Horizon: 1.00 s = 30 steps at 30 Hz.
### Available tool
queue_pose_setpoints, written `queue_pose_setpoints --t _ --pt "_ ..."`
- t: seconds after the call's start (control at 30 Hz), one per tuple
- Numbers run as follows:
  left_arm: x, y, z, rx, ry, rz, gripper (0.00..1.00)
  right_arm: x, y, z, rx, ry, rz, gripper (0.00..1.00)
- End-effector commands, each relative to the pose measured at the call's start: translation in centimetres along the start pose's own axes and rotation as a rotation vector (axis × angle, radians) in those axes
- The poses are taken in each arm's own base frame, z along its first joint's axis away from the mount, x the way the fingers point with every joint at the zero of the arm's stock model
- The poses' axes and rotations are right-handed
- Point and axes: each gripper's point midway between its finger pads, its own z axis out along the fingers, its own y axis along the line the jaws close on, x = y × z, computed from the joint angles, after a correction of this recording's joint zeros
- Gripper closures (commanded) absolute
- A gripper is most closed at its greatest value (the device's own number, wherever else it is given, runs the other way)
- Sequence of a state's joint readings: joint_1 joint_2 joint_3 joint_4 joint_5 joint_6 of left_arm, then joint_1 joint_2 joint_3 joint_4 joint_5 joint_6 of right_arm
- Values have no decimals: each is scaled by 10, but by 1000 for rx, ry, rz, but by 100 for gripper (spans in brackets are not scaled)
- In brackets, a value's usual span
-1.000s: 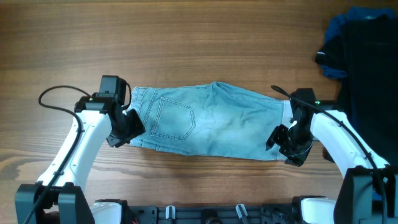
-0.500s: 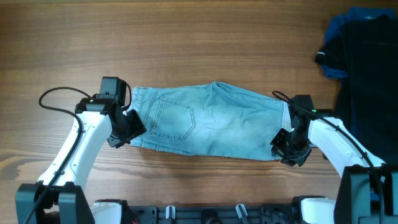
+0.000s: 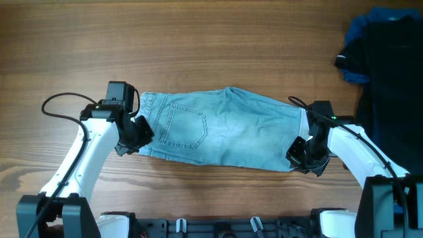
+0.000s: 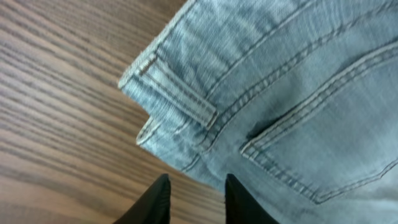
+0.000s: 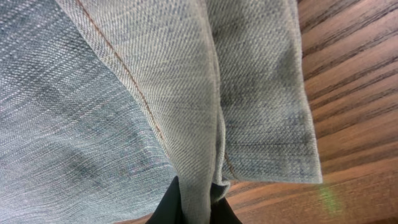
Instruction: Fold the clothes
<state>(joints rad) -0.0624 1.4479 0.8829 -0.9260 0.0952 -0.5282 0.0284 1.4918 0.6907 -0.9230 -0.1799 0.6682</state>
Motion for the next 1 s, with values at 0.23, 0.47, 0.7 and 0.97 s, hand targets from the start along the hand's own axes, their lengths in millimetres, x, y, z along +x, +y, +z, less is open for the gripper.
queue_pose_setpoints --t 0.23,0.47,0.7,0.97 --pt "-26 20 14 -88 -142 -173 59 0 8 -1 -42 -5 -25 96" --pt "-22 24 34 -134 -86 -200 56 -1 9 -1 -43 -7 -25 96" --pt "-23 24 38 -137 -82 -200 54 -1 8 -1 -42 -6 -26 96" --pt "-16 29 47 -141 -77 -199 96 0 8 -1 -42 -5 -25 96"
